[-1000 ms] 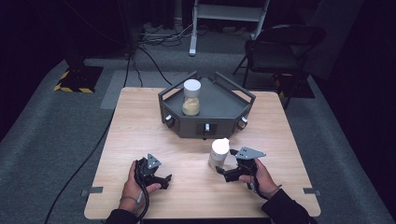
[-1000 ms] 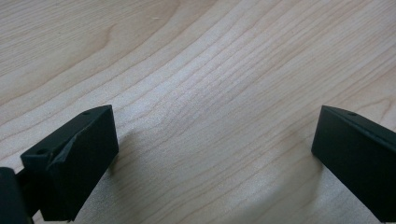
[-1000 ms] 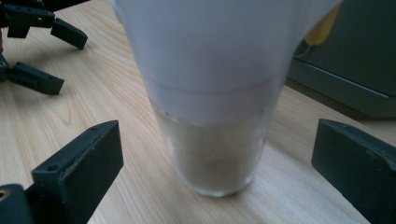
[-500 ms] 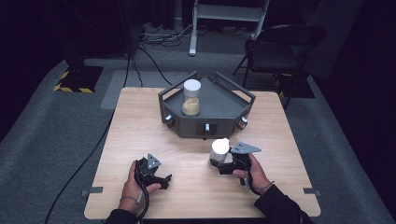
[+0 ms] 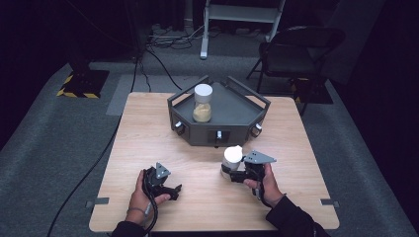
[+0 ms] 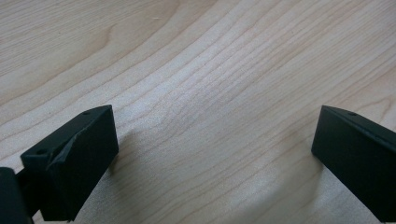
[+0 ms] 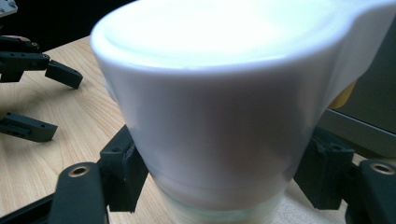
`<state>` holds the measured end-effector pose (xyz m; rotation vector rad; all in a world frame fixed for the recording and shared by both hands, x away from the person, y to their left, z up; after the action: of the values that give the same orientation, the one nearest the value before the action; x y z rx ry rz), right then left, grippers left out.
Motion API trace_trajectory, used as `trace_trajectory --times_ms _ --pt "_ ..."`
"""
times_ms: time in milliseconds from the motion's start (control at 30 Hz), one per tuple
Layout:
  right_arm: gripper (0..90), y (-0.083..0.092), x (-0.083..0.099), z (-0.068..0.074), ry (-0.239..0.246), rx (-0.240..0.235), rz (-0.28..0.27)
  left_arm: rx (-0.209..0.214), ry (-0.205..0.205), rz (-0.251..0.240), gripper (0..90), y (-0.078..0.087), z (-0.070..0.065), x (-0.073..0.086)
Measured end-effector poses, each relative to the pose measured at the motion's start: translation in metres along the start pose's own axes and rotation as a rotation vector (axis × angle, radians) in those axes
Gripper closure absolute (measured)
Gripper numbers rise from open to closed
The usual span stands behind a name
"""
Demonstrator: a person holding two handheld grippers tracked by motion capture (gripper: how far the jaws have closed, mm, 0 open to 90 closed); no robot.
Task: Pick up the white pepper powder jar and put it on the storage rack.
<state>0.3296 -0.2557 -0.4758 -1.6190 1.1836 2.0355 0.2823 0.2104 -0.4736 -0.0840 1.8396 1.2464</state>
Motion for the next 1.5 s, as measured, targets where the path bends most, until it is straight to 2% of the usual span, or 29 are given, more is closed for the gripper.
trace_trajectory --times_ms 300,633,733,1133,1500 --pt "28.9 0.006 -0.005 0.003 0.019 0.014 -0.012 0.0 -0.001 0.0 0.0 0.0 0.0 0.0" --pt "29.3 0.029 -0.025 0.005 -0.005 0.071 -0.044 0.0 0.001 0.002 0.0 0.0 0.0 0.0" --pt "29.3 0.033 -0.03 0.006 0.004 0.088 -0.049 0.0 0.0 0.001 0.0 0.0 0.0 0.0" --pt "29.5 0.048 -0.06 0.007 -0.013 0.118 -0.095 0.0 0.0 0.001 0.0 0.0 0.0 0.0" --pt "29.5 0.055 -0.094 0.004 -0.016 0.175 -0.139 0.0 0.001 0.002 0.0 0.0 0.0 0.0"
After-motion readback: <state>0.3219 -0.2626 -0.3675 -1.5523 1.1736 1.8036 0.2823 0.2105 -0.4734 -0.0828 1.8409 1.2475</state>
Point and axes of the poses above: each handheld gripper's, and its own axes: y roughly backward along the jaws, x roughly out of its underside, z roughly to its left, the point moved 3 cm from there along -y, roughly forward along the jaws, and after that the axes turned 7 degrees about x, right-handed, at the moved point
